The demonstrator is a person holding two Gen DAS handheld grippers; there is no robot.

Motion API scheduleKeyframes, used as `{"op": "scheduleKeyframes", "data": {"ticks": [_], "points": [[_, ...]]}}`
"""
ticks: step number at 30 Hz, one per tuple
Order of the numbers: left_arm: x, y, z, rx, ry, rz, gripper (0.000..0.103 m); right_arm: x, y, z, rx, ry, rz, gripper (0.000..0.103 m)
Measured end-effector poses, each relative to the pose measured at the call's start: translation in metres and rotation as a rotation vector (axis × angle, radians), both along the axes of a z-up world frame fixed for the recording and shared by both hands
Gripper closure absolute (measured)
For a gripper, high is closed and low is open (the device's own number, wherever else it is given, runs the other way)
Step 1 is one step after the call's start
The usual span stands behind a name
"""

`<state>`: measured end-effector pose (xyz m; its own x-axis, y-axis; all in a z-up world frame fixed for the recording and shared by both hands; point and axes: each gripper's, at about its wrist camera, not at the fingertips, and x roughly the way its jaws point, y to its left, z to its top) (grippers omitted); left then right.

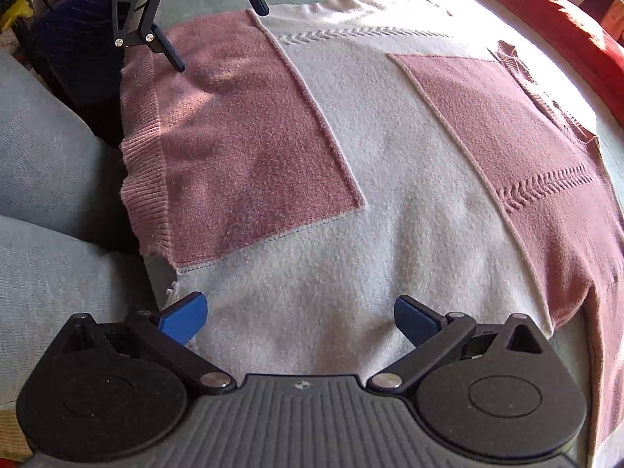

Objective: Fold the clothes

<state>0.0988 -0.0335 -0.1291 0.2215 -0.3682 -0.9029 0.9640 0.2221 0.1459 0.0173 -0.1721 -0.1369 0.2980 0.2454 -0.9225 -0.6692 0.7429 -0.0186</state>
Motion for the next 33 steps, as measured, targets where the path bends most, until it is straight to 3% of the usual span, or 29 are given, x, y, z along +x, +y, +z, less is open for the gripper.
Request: {"op": "scheduleKeyframes", "data": {"ticks": [5,10,15,21,25,30,33], "points": [[0.026,-0.024,-0.002,-0.055,-0.054,-0.009,0.003,0.037,-0.022,-0.001,0.008,-0.090,-0.121,0.000],[0.046,-0.024,-0.016,-0.017,0.002,0.015,0.003,0.055,-0.054,-0.018,0.039,-0.015,-0.239,0.000],[0.054,-0.009,-0.015,0.024,0.087,0.156,0.003,0.034,-0.073,-0.016,0.045,0.048,-0.342,0.000],[0.045,-0.028,-0.004,-0.016,0.037,0.107,0.003,0.036,-0.058,0.000,0.090,0.006,-0.316,0.000],[0.048,-0.031,-0.018,0.027,0.046,0.094,0.003,0.031,-0.059,-0.015,0.075,0.046,-0.267,0.000],[0.054,-0.019,-0.022,0.046,0.094,0.199,0.002,0.005,-0.074,-0.017,0.023,0.054,-0.213,0.000],[0.046,-0.029,-0.013,0.034,0.065,0.171,0.002,0.006,-0.071,-0.004,0.063,0.058,-0.224,0.000]]}}
